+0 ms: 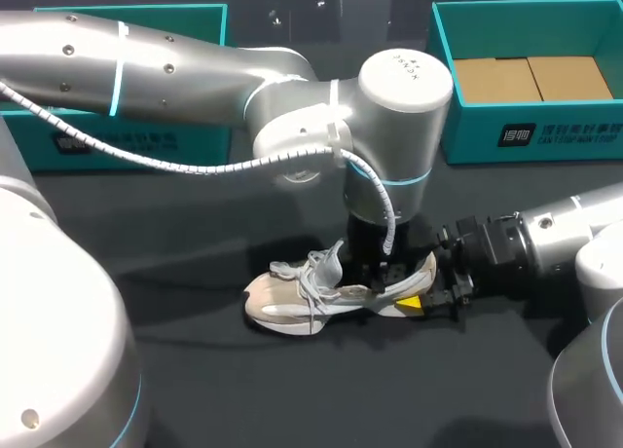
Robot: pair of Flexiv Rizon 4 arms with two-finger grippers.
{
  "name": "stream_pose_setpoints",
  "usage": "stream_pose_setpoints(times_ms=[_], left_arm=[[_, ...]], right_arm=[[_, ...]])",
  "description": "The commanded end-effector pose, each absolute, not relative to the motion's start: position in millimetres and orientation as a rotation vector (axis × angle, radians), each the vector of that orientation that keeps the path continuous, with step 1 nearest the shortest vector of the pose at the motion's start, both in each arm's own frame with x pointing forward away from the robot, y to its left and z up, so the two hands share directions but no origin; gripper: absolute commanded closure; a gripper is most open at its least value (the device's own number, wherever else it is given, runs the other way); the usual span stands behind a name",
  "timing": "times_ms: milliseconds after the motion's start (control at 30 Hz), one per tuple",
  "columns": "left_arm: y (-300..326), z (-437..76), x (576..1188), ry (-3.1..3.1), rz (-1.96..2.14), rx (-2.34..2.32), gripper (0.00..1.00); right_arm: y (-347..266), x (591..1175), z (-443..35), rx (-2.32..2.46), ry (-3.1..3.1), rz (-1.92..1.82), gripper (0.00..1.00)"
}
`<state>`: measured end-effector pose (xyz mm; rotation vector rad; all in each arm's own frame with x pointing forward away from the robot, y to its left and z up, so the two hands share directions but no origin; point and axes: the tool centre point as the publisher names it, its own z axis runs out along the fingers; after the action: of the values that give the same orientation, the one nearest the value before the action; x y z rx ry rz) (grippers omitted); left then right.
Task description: Take the shoe out of the shoebox, open the shoe tongue, remove and reinsert the insole, then place the shoe into the shoebox
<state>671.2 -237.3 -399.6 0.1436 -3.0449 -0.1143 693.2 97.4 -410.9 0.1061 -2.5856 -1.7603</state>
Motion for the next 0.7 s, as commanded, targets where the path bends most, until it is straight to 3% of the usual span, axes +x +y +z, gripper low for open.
stream_pose_setpoints(times_ms=[33, 367, 433, 500, 533, 700], left_arm=[[-245, -422, 681, -3.074, -0.134, 0.16, 0.63], [-249, -436, 692, -3.183, -0.144, 0.259, 0.73], [-249, -437, 696, -3.19, -0.142, 0.272, 0.8], [-249, -439, 700, -3.201, -0.137, 0.291, 0.97], [-249, -440, 702, -3.201, -0.136, 0.297, 1.0], [-242, -435, 709, -3.161, -0.1, 0.333, 1.0]], right_arm=[[99, 693, -411, 0.105, -2.588, -1.757, 1.0], [99, 693, -411, 0.105, -2.588, -1.757, 1.0], [99, 693, -411, 0.105, -2.588, -1.757, 1.0], [99, 693, -411, 0.105, -2.588, -1.757, 1.0], [99, 693, -411, 0.105, -2.588, -1.757, 1.0], [99, 693, -411, 0.105, -2.588, -1.757, 1.0]])
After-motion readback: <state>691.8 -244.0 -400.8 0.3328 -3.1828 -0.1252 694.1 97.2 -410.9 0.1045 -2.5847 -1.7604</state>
